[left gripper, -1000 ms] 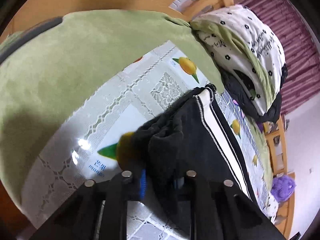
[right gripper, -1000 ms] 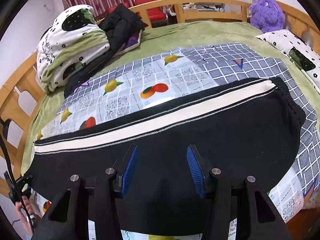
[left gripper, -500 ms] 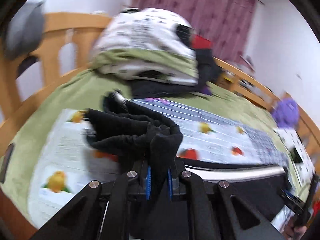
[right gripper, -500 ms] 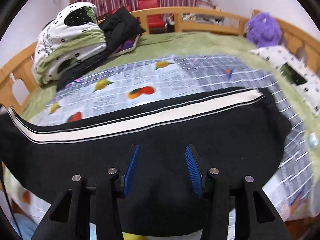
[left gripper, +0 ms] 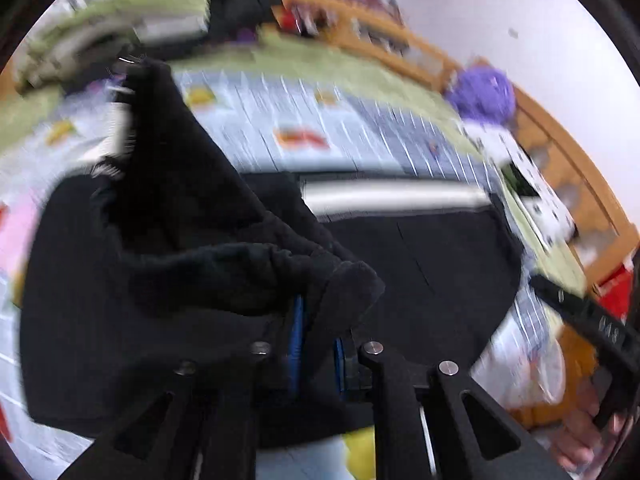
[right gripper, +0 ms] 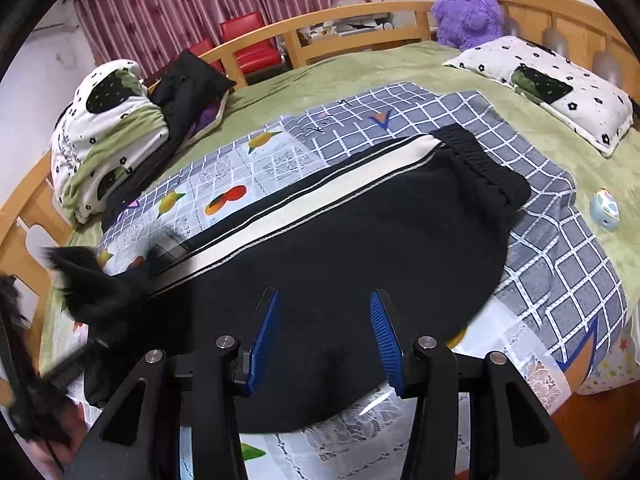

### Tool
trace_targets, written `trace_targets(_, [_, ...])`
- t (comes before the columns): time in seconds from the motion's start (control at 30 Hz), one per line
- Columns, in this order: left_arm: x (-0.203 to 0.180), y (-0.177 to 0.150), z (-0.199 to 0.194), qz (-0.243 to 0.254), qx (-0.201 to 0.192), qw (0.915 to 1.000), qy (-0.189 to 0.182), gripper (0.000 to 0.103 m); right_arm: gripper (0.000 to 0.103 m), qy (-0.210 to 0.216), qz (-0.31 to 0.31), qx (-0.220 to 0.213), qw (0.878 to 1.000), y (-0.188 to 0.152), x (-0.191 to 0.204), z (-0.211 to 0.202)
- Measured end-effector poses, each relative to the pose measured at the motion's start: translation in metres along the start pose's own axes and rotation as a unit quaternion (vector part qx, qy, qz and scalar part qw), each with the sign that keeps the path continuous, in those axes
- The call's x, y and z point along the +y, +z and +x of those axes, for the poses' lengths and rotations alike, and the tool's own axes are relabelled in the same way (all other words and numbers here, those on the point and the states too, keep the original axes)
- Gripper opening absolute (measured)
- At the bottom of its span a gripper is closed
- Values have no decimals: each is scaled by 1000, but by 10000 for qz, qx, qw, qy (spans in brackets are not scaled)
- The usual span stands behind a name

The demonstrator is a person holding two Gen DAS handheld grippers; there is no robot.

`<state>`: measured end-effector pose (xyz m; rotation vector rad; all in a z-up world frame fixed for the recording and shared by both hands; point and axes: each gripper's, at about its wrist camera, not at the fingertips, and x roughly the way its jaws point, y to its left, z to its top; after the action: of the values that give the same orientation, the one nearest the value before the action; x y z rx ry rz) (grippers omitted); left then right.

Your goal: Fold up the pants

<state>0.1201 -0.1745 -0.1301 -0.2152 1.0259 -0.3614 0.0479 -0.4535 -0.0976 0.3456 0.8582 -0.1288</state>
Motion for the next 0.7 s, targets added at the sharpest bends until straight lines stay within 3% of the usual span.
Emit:
trace_targets(0.1, [0,-8,-8,103,127,9999,-6,23,47,4,-42,79,10000,0,-2,4])
trace_targets(0.13, [1,-10,-17,180,85,9998,-5,31,47,7,-88,105,9999,0,-1,6])
trace_targets(0.23, [11,-9,-59,342,-418,9985,120,67,47,53,-291,210,9993,0,10,13])
trace_targets(0.3, [25,0,-77,400,-724,9963,245,68,47,110,-545,268,9981,-2,25,18])
trace_targets(0.47, [70,24,-116,302,-1232,9855,1132,68,47,245,-1359,422,9895,-10,74,26])
trace_targets(0.57, [102,26,-126,31,-1513,9785,1402,68,47,634,-1471,686,9847,-9,108,32])
trace_targets(0.7, [149,21,-121,-578,-1489,9781,1332,68,48,808,-1441,1160,9794,-11,142,66])
